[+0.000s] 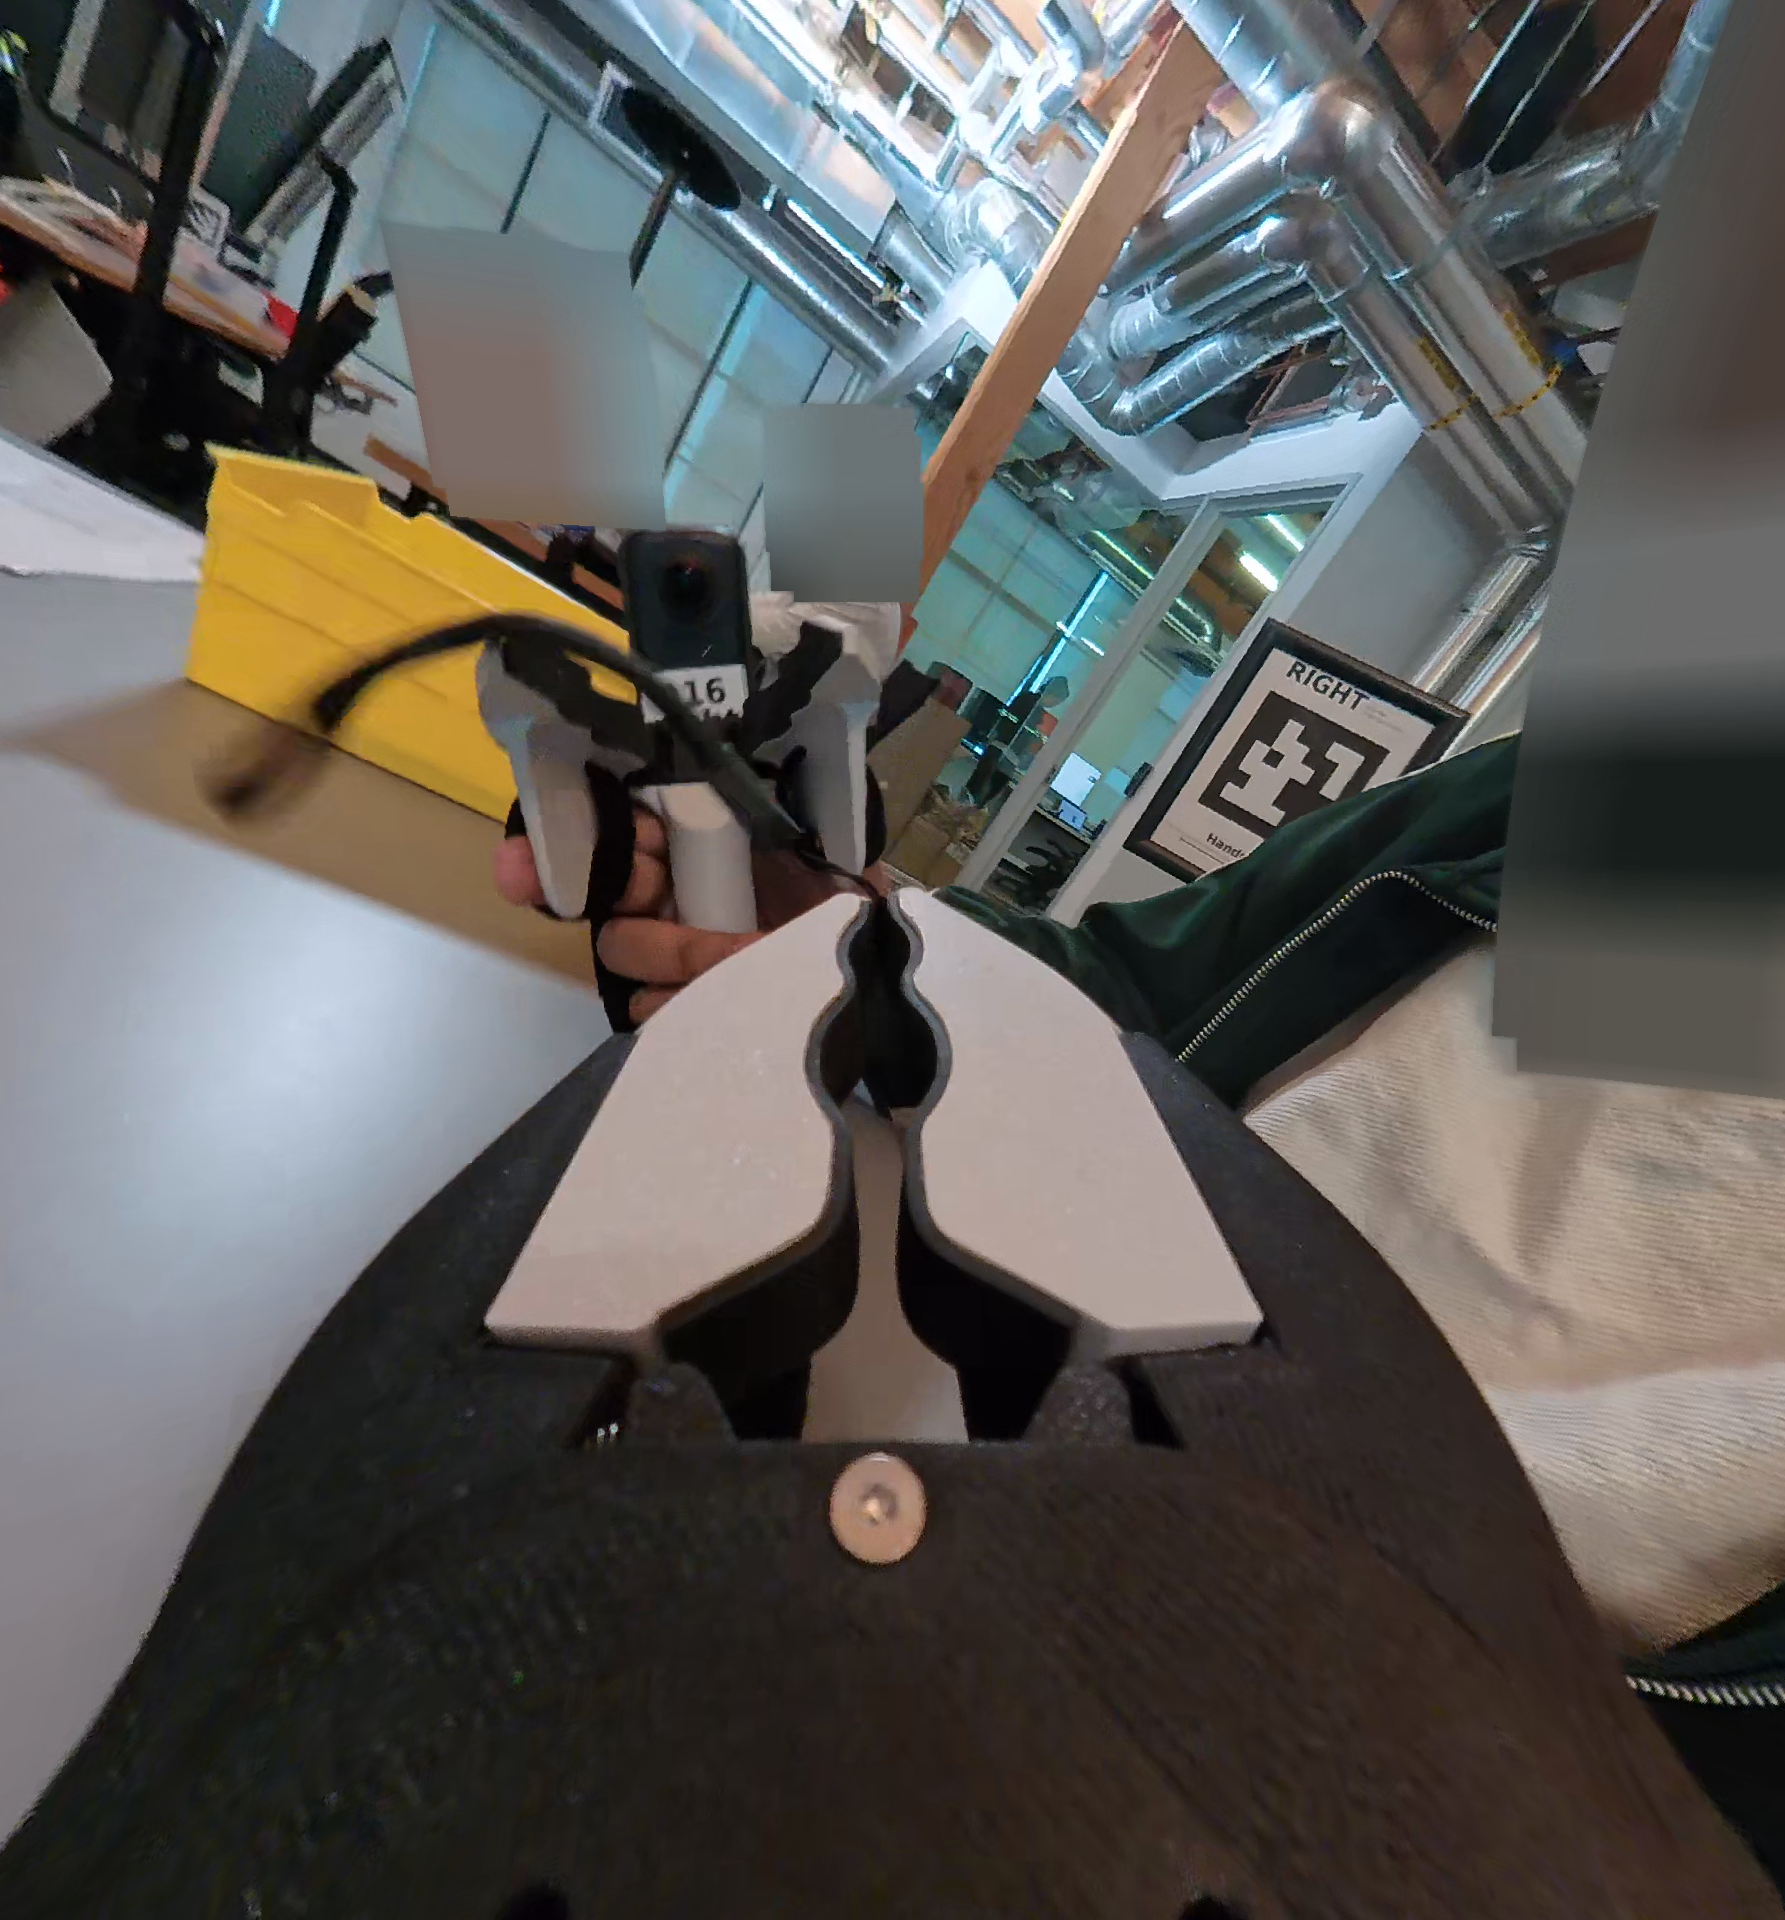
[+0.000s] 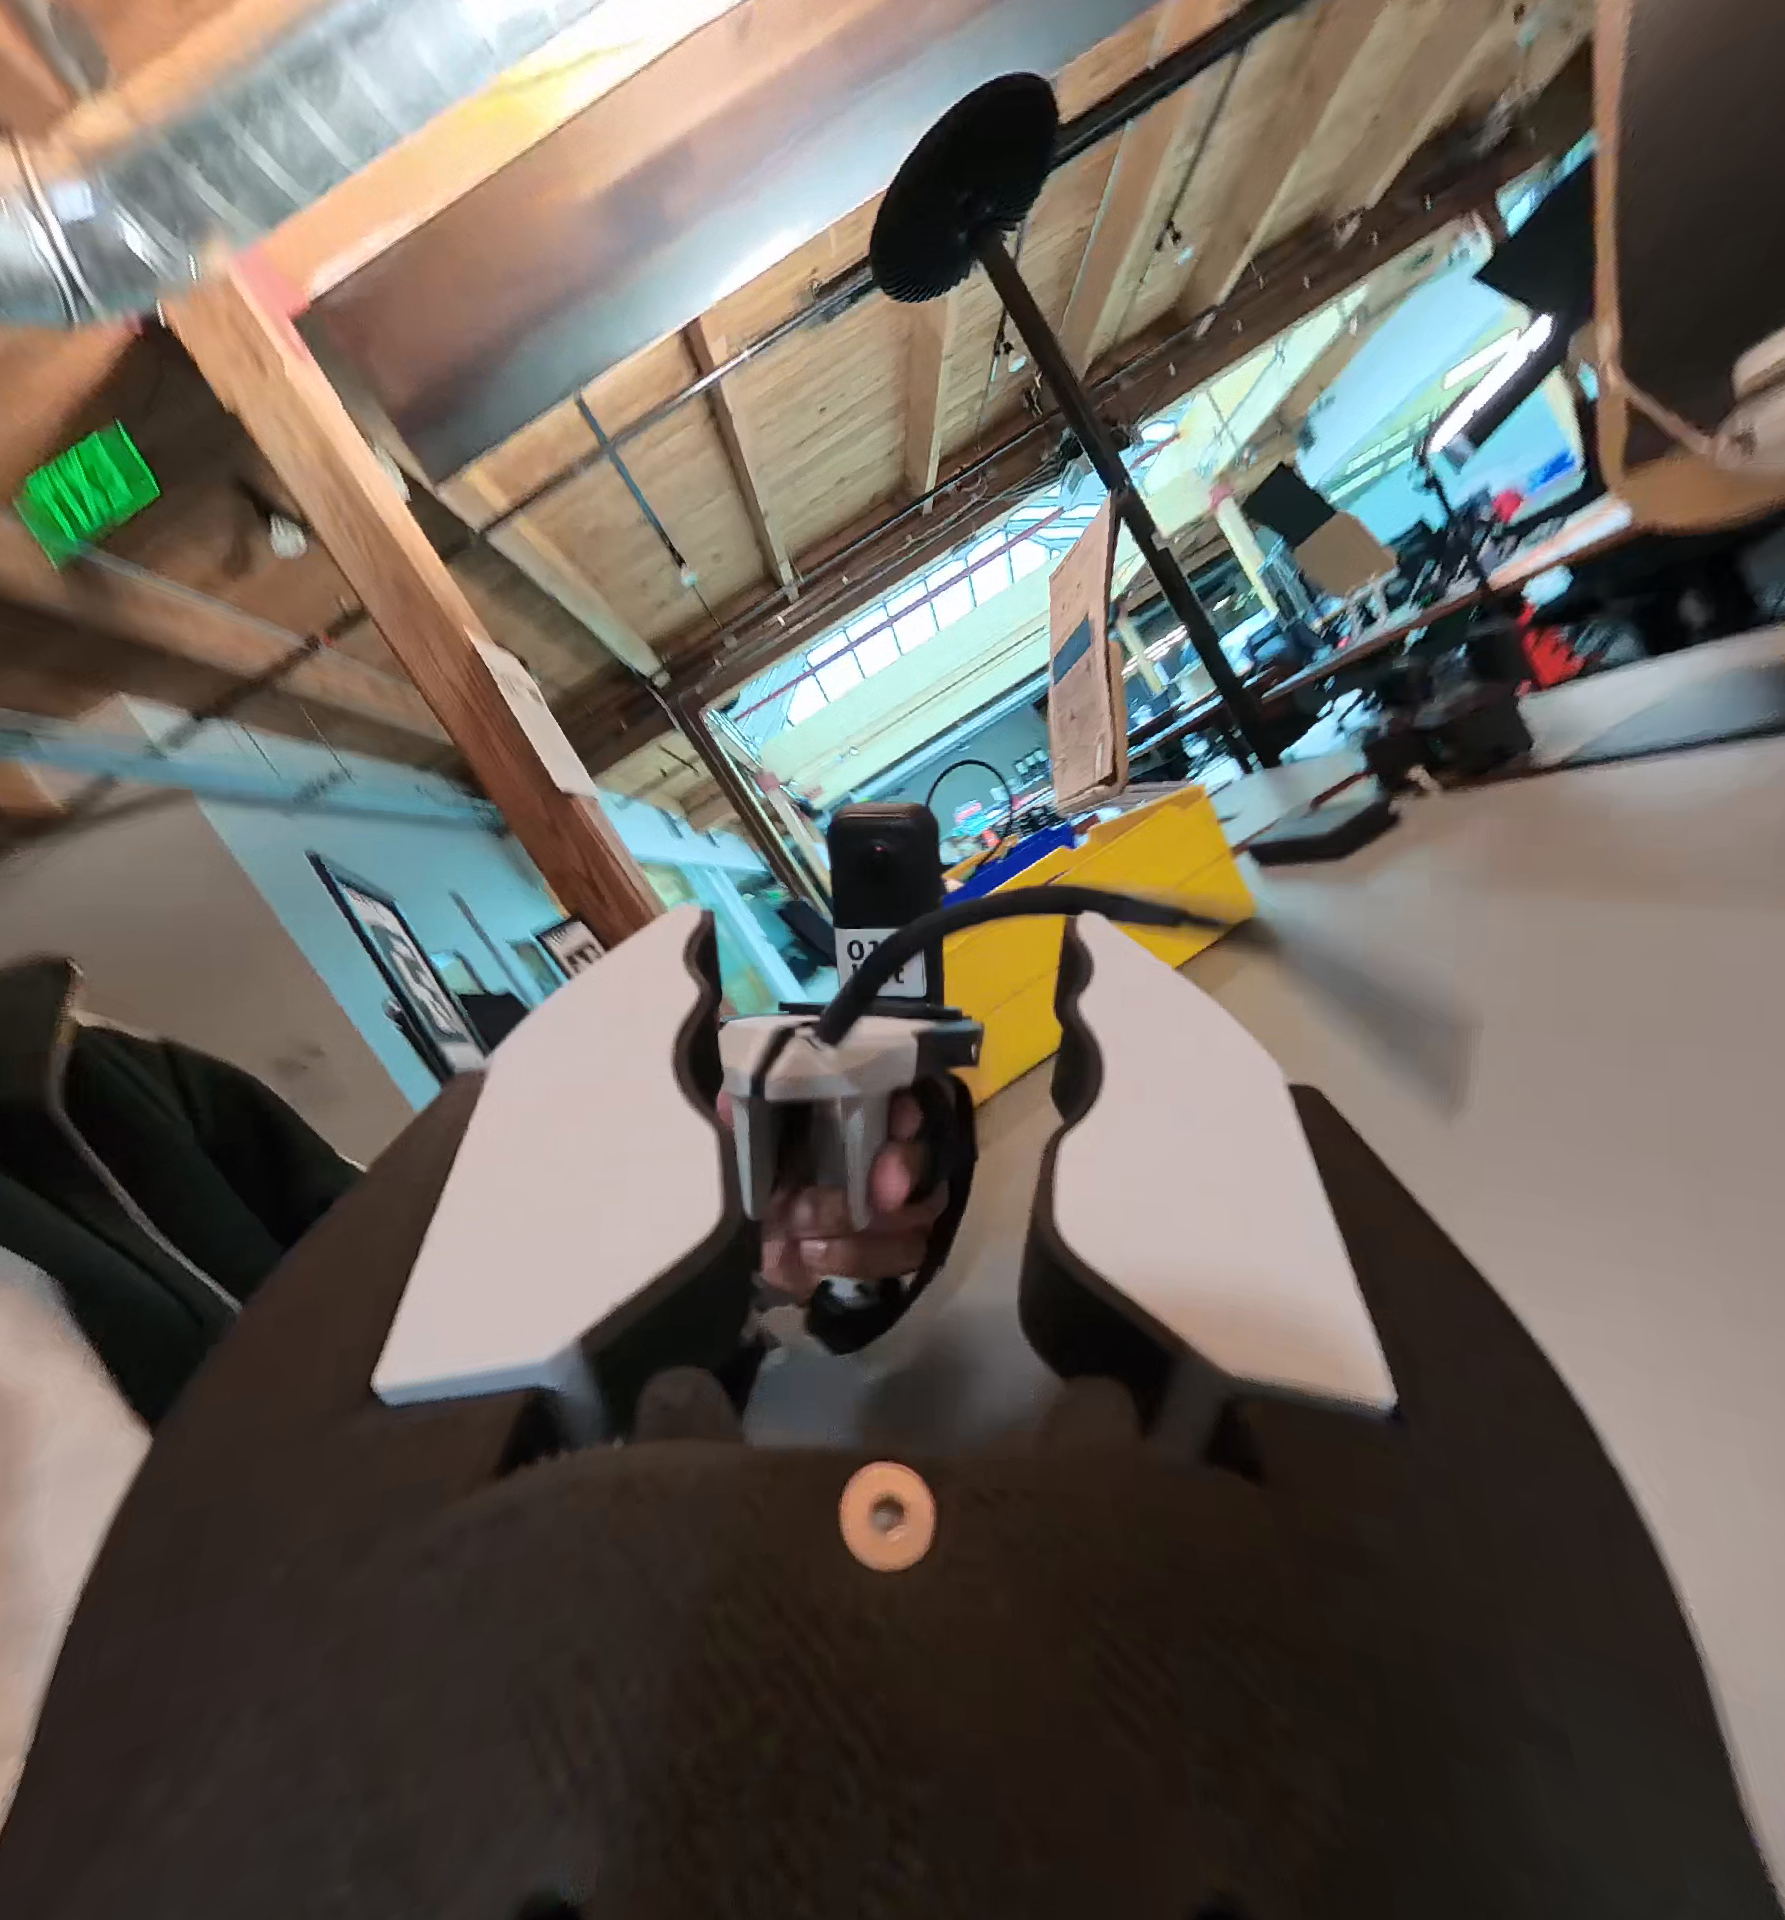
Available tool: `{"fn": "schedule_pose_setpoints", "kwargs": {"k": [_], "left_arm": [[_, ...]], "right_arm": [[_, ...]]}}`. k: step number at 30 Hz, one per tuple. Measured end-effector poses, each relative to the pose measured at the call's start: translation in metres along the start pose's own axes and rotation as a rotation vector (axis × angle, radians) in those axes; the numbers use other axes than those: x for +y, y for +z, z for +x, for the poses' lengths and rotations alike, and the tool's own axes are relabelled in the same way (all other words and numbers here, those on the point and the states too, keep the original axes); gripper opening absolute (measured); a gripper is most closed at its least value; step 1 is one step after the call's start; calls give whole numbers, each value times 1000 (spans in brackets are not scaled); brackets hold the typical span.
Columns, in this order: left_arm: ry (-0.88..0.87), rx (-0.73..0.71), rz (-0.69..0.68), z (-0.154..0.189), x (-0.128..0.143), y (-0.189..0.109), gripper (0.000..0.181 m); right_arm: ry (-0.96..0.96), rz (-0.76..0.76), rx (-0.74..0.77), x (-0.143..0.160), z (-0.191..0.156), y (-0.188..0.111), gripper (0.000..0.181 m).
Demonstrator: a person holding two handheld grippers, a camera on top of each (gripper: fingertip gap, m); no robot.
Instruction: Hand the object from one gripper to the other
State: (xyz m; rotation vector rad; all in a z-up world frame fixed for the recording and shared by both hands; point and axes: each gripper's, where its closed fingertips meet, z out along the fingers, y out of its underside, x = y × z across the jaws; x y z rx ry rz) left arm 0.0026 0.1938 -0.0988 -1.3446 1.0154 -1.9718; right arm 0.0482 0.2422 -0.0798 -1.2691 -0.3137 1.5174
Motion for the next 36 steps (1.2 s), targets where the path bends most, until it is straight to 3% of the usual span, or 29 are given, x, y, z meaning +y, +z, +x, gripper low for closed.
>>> {"fn": "schedule_pose_setpoints", "kwargs": {"k": [8, 13, 20, 24, 36], "left_arm": [[128, -28, 11, 9, -10, -3, 1], [152, -6, 12, 16, -12, 0, 1], [146, 17, 34, 20, -14, 0, 0], [149, 22, 26, 21, -13, 1, 0], [123, 103, 1, 31, -6, 7, 1]], "right_arm": [[131, 17, 36, 0, 15, -6, 57], [37, -64, 2, 12, 1, 2, 52], [-262, -331, -53, 59, -26, 20, 38], [-402, -343, -22, 60, -28, 22, 37], [-343, -319, -114, 59, -41, 22, 30]]}}
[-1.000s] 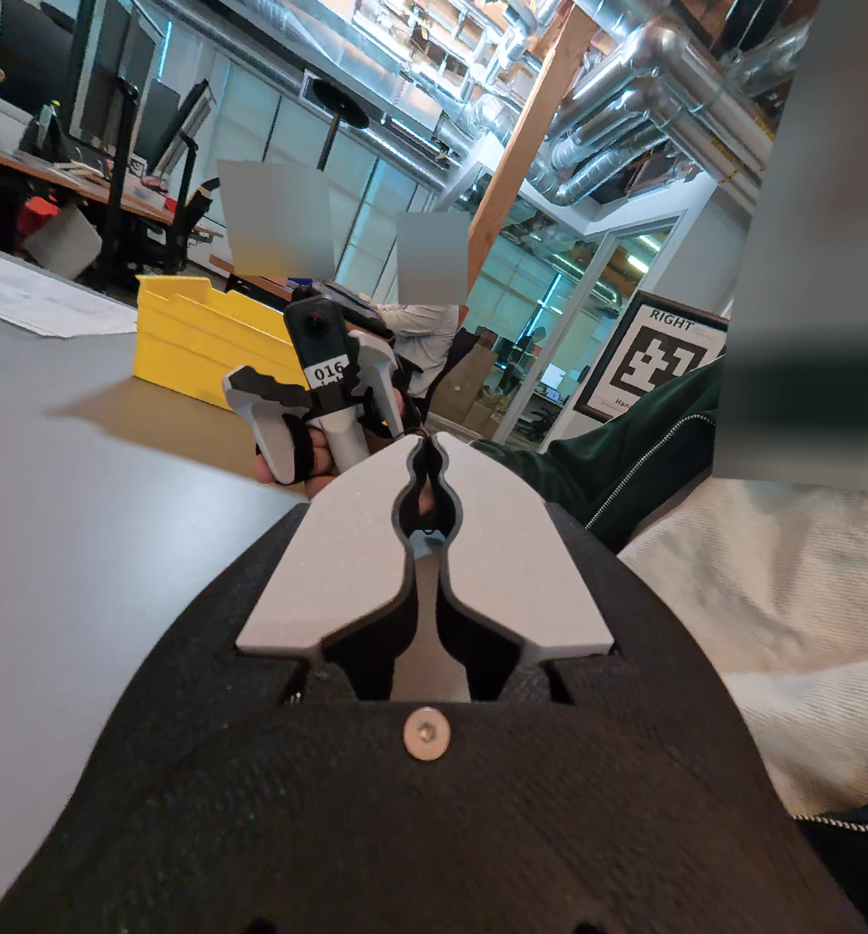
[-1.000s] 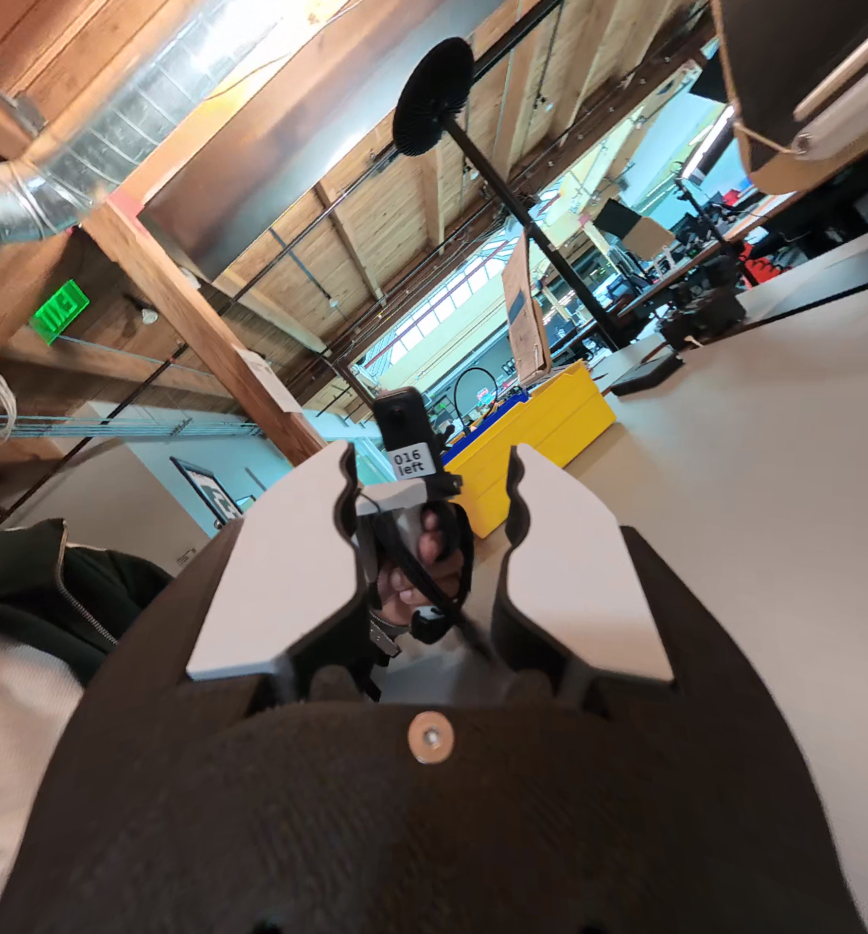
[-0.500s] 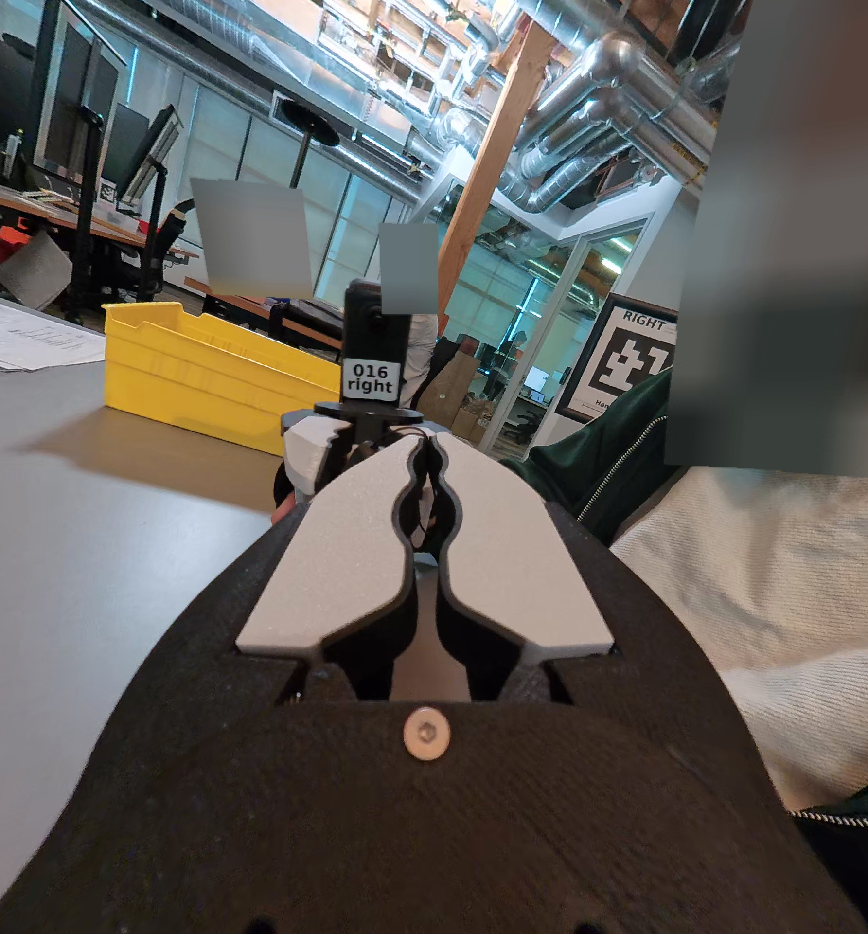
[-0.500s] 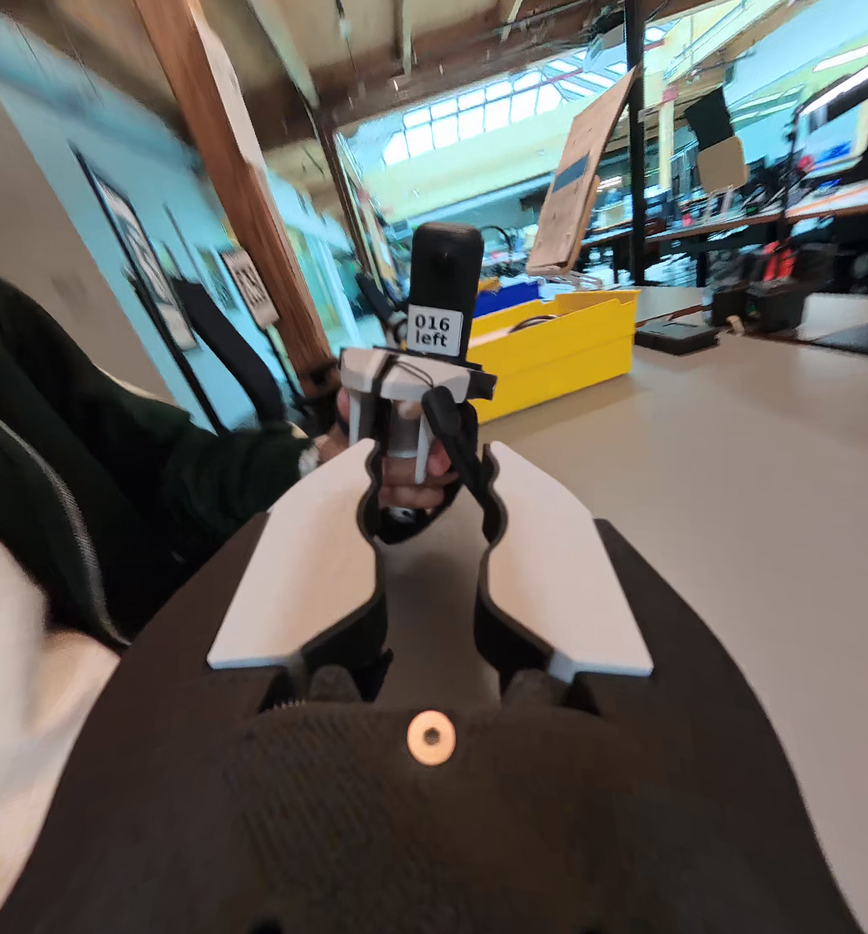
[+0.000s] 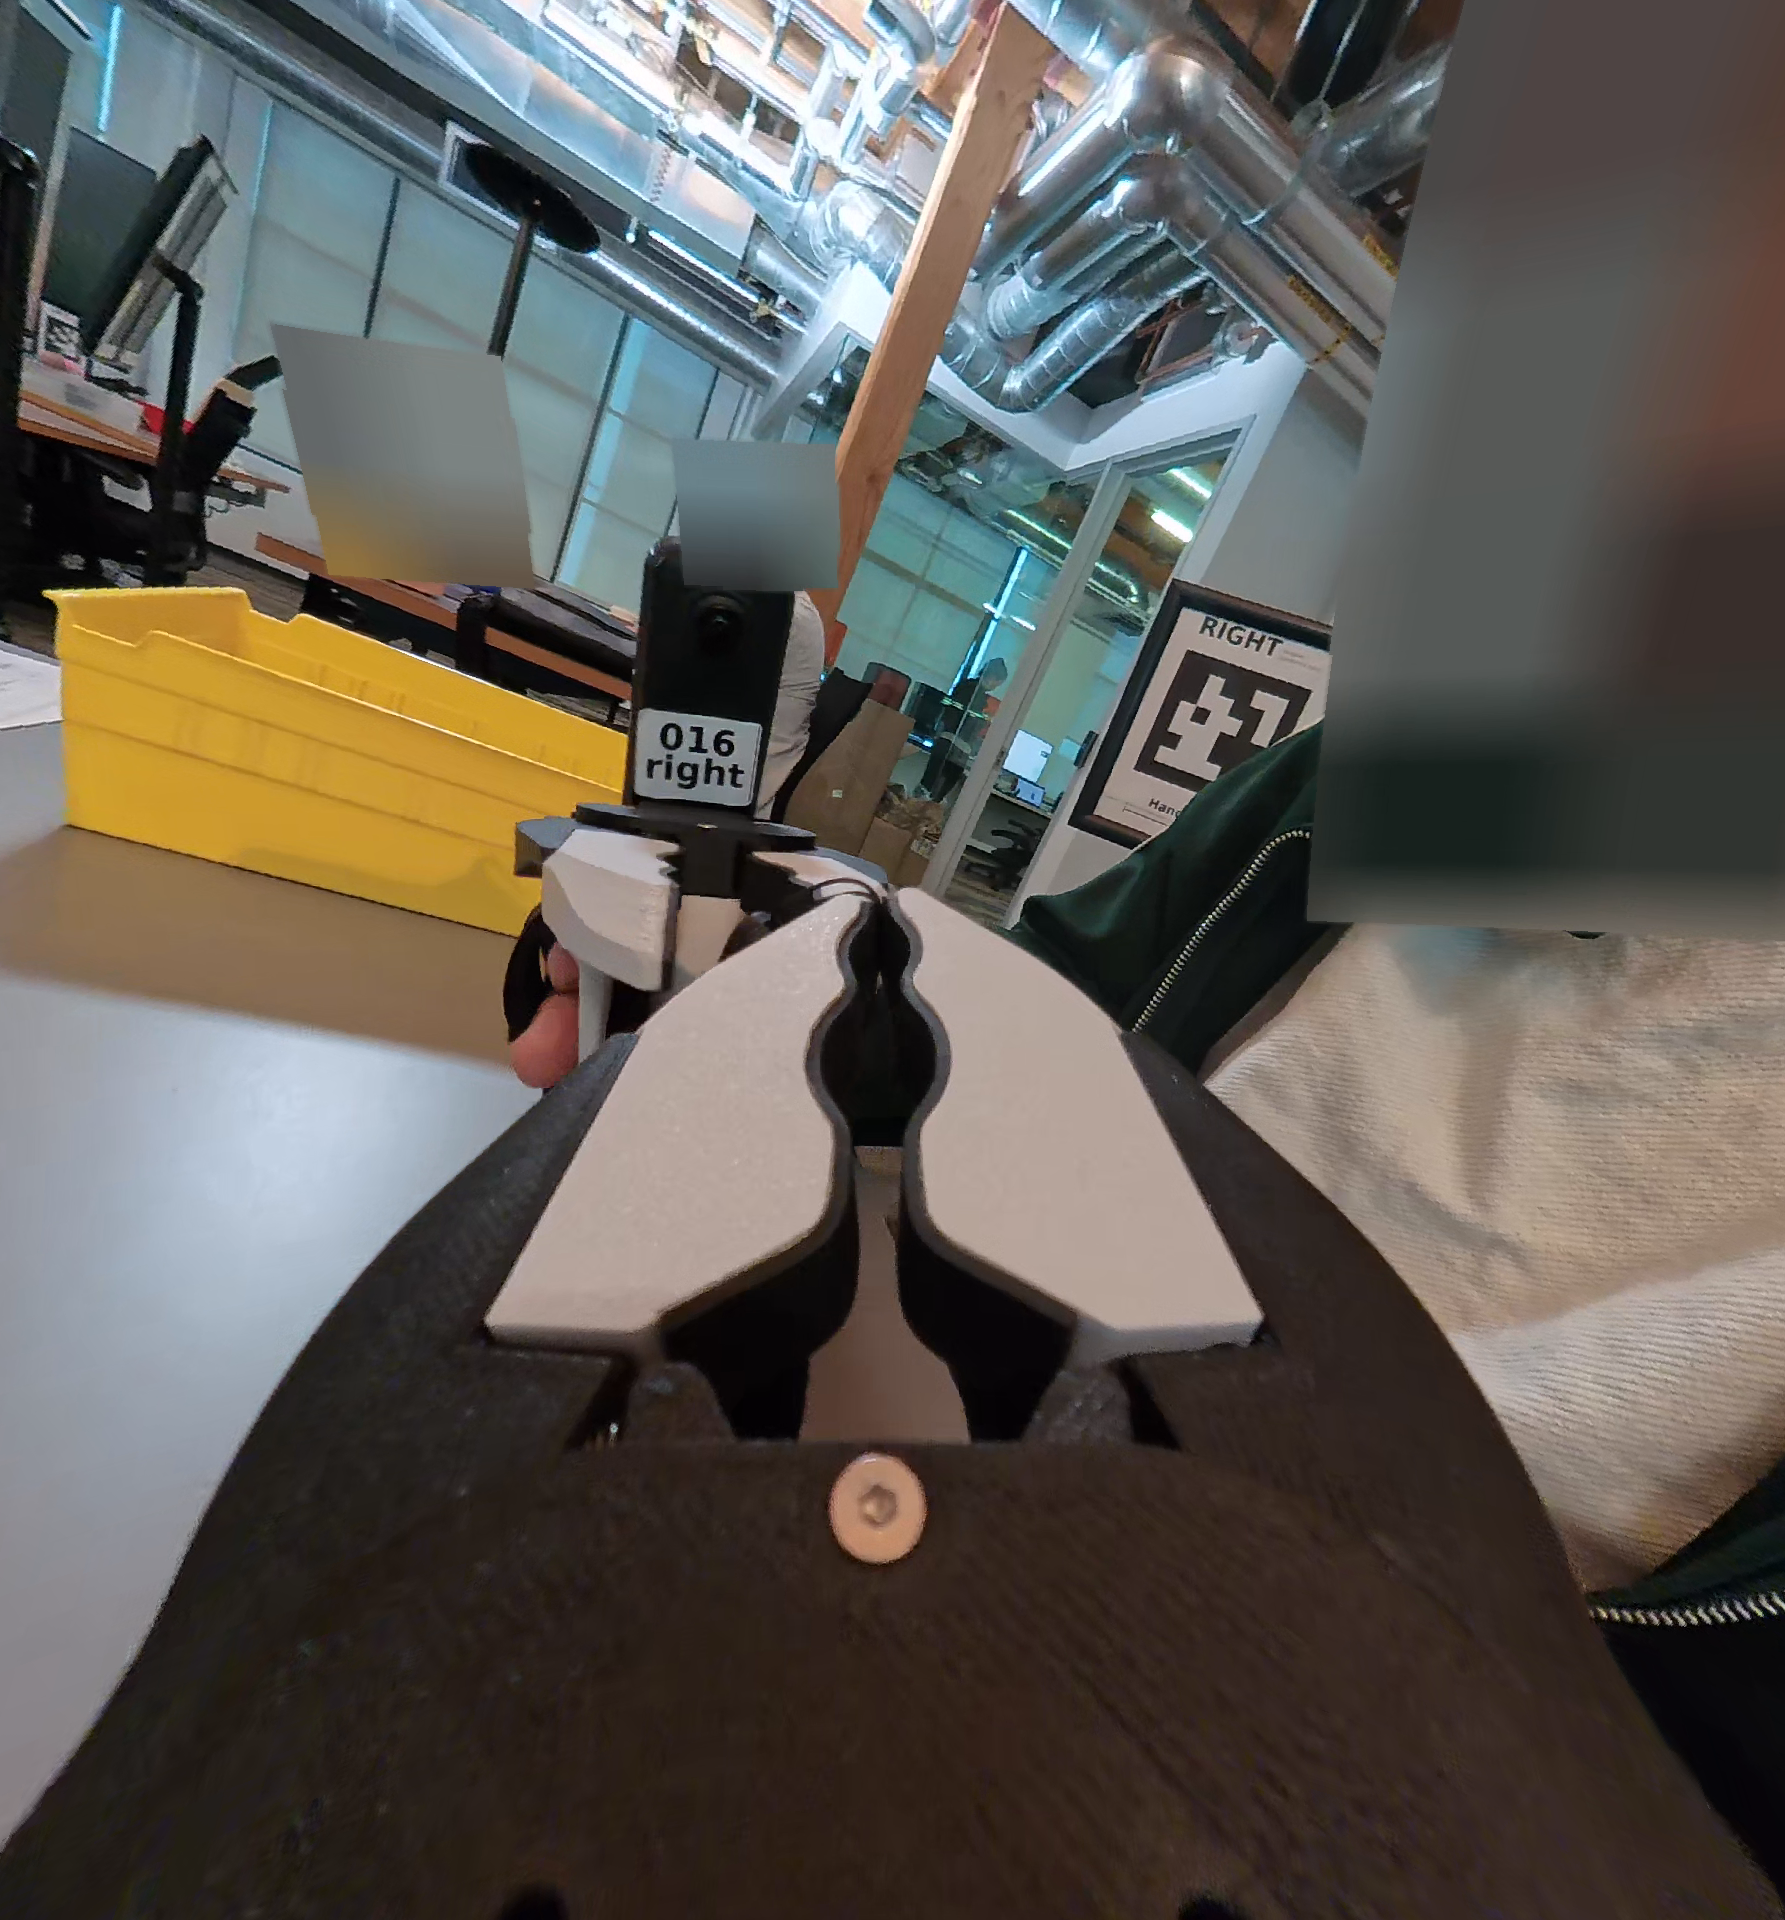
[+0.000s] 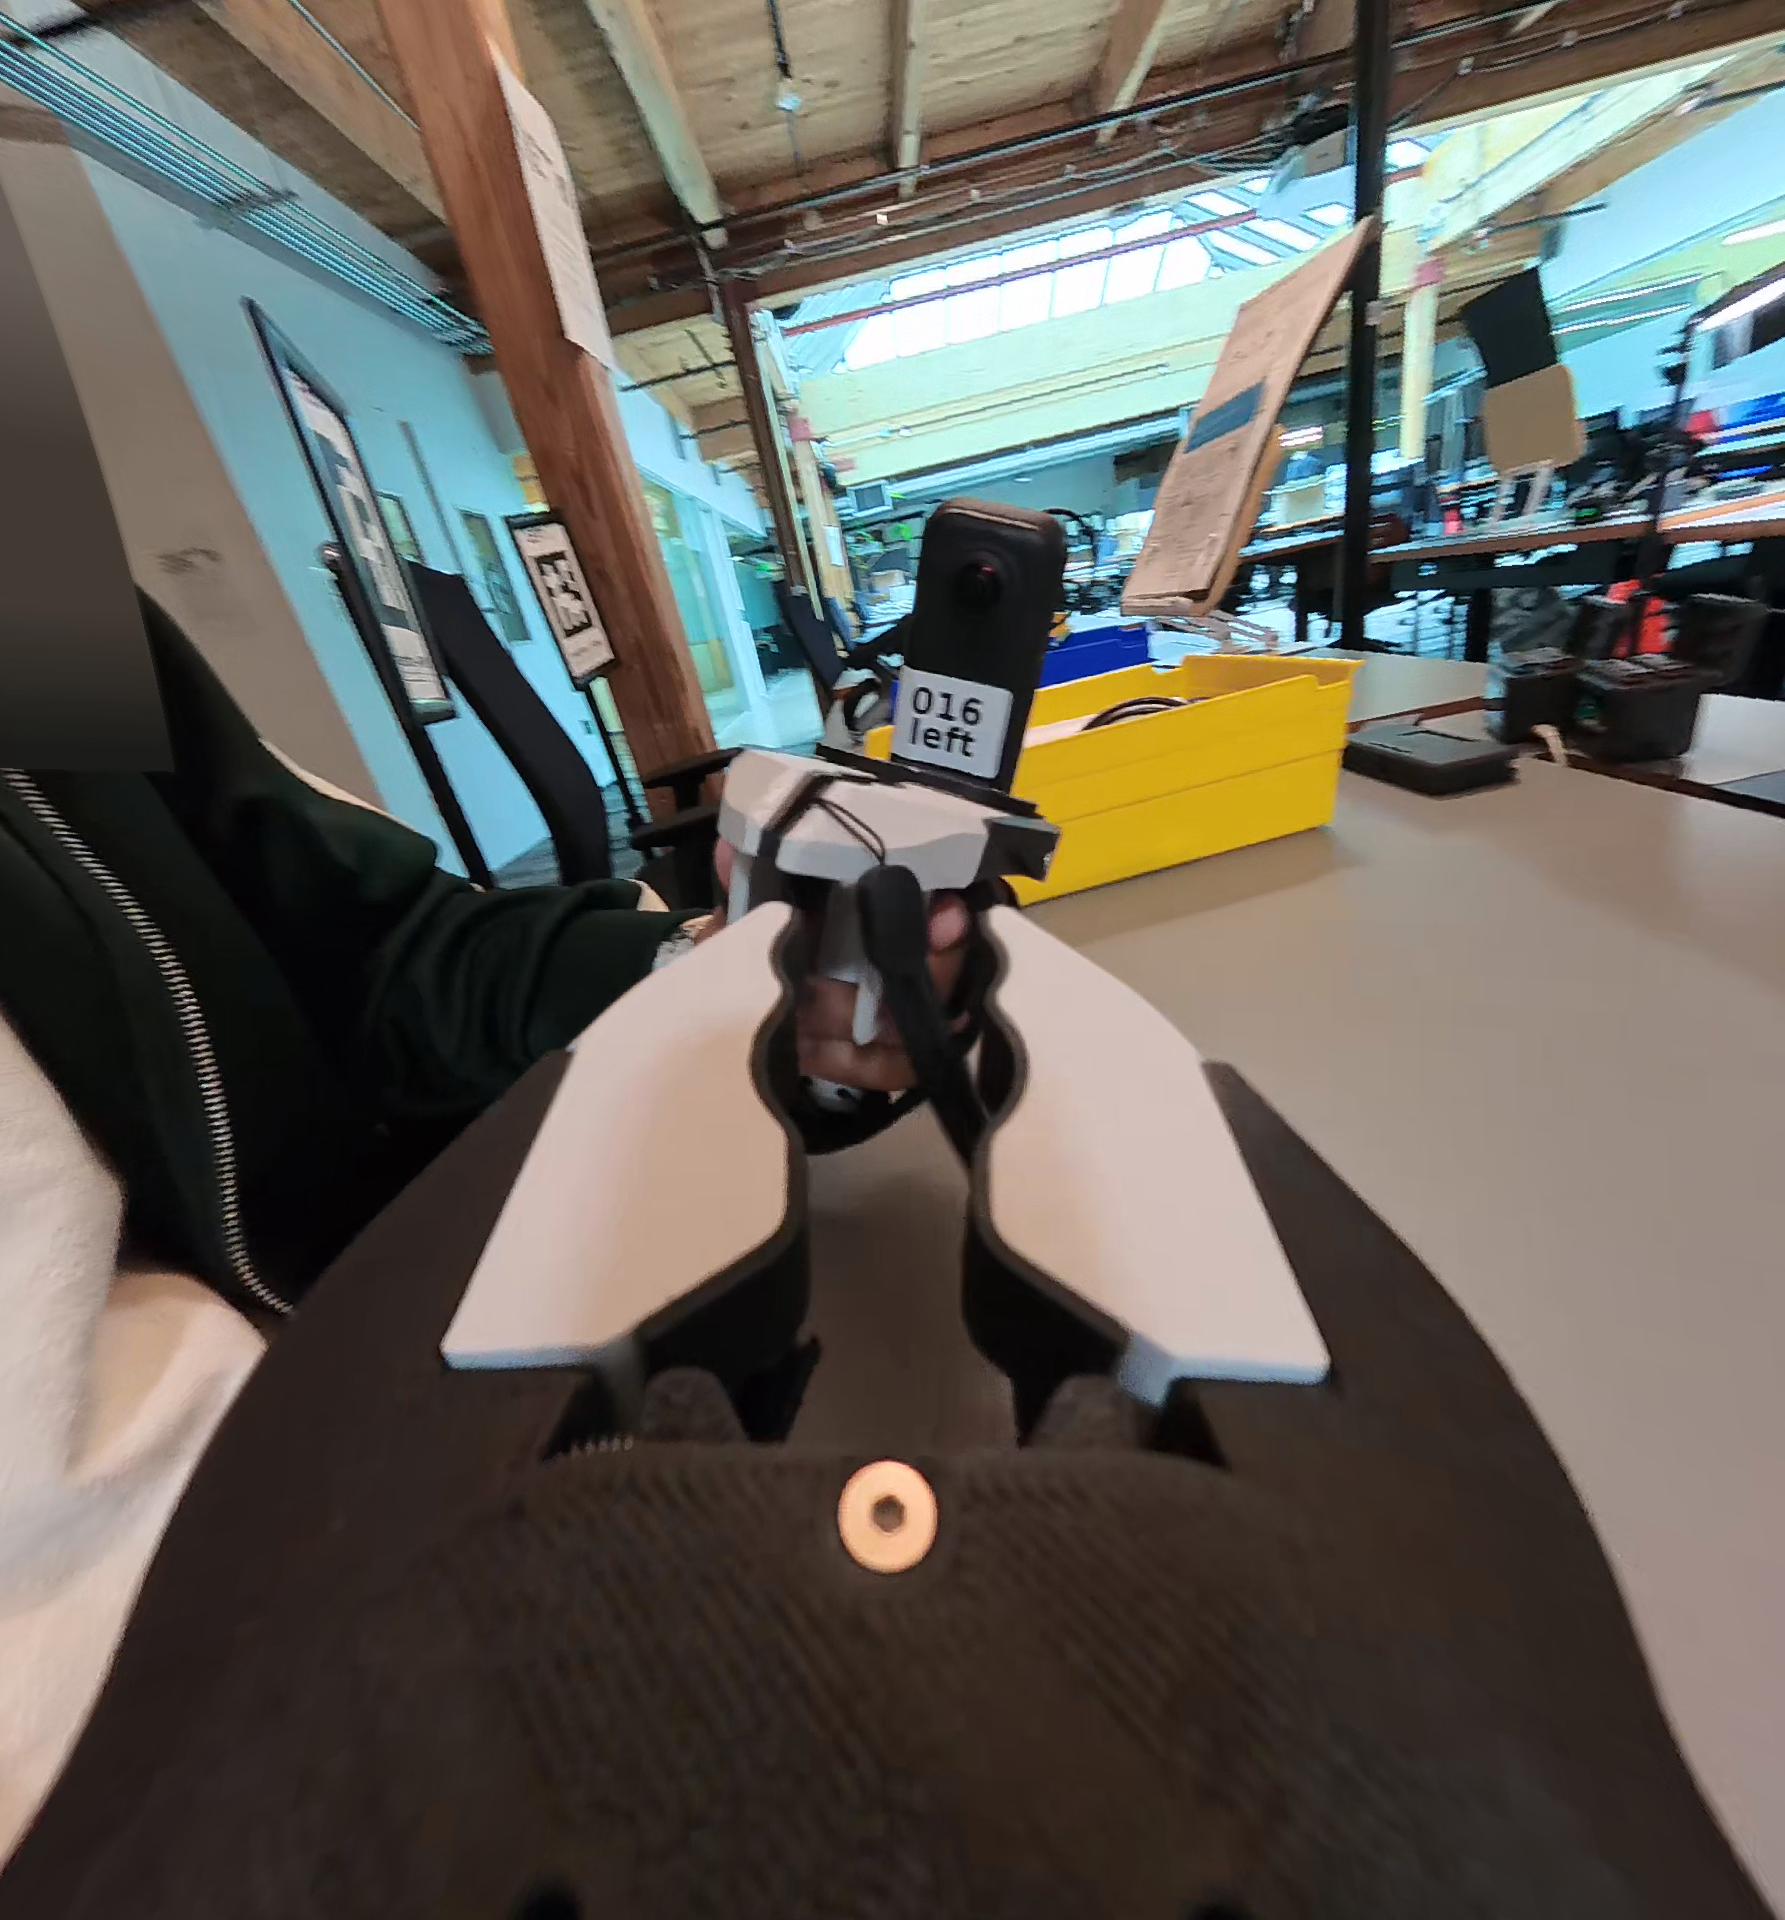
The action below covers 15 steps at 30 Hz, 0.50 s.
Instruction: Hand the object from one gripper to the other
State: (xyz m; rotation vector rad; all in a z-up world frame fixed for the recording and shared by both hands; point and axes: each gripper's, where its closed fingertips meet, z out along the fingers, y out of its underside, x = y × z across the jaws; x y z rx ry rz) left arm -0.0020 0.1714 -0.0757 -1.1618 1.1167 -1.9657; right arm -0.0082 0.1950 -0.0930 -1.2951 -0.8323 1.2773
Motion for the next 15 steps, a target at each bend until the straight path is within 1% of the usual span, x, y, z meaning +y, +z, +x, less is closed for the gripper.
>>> {"fn": "schedule_pose_setpoints", "kwargs": {"k": [4, 11, 15], "left_arm": [[-8, 16, -8, 2, 2, 1, 0], [-29, 52, -13, 5, 3, 2, 1], [-66, 82, 13, 7, 1, 1, 1]], "right_arm": [[-2, 10, -18, -2, -2, -1, 20], [-8, -10, -57, 2, -9, 2, 12], [-13, -13, -66, 1, -11, 2, 12]]}}
